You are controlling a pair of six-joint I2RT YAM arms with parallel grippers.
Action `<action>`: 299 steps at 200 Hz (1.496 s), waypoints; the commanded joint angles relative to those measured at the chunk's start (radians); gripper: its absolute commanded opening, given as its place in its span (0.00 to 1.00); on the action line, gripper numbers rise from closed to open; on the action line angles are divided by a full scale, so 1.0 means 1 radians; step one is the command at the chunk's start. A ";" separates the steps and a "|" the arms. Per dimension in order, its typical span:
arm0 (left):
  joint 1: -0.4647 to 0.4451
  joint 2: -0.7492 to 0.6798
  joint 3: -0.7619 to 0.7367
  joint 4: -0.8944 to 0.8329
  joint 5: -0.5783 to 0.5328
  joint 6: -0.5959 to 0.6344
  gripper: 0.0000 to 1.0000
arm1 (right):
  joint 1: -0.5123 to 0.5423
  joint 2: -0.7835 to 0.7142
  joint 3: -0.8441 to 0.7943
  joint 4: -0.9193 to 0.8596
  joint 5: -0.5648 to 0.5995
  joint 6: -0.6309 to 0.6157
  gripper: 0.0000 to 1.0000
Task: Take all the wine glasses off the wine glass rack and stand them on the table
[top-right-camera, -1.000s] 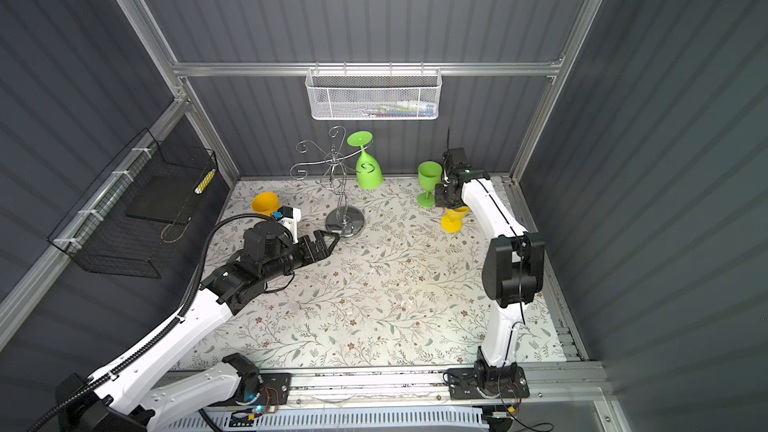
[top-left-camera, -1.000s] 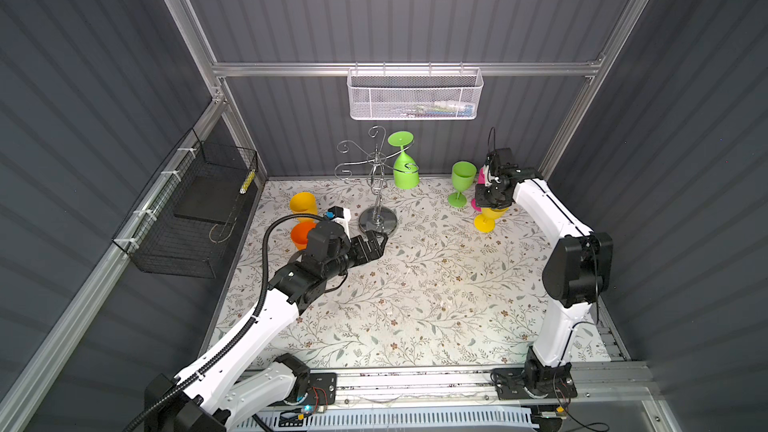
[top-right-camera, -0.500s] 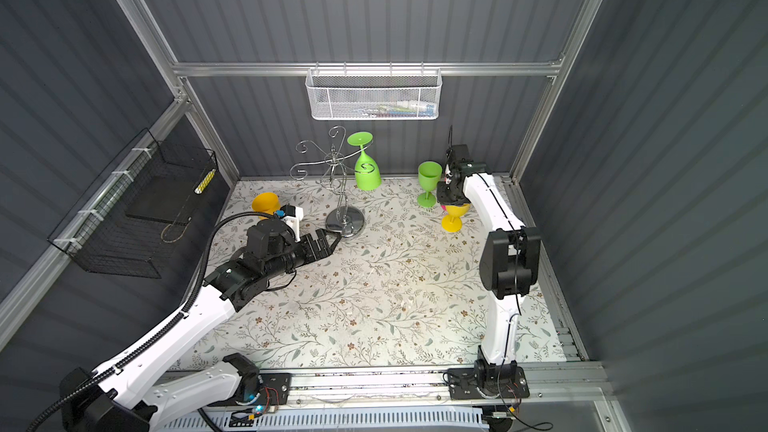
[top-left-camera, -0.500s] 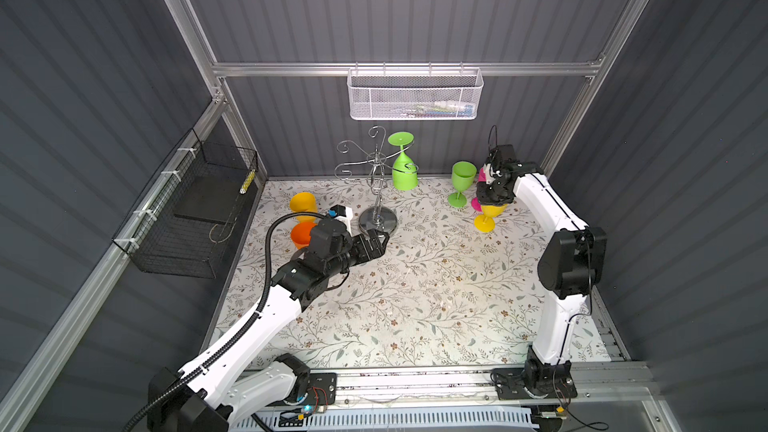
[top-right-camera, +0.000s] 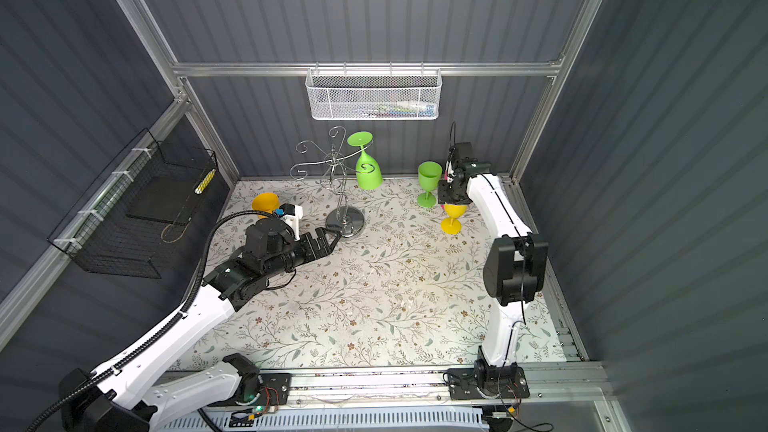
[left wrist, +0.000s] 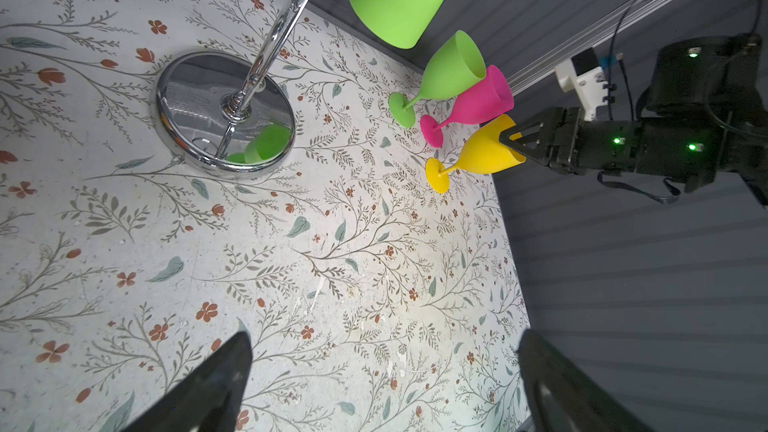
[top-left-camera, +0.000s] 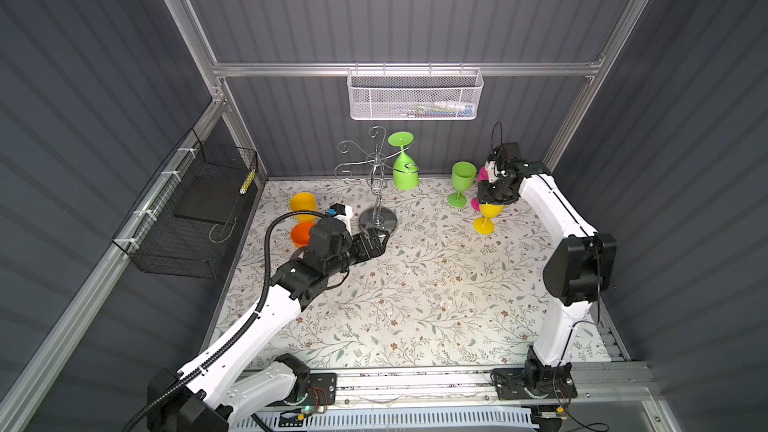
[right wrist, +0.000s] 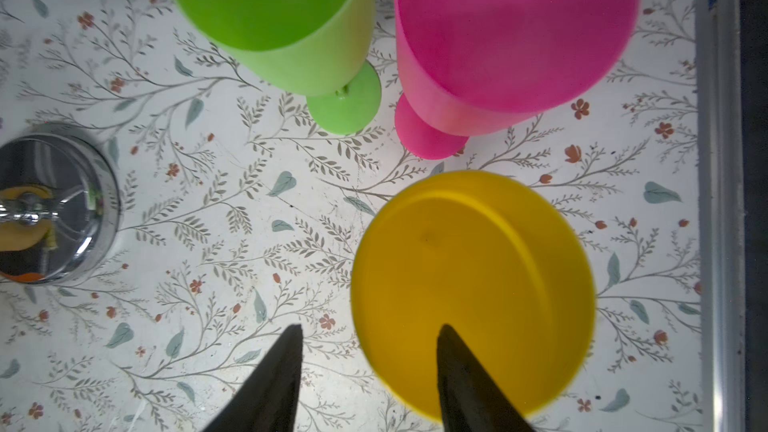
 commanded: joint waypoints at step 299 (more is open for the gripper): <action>-0.089 0.656 1.064 -0.687 -0.636 0.434 1.00 | 0.238 -0.553 -0.415 0.461 -0.152 0.158 0.84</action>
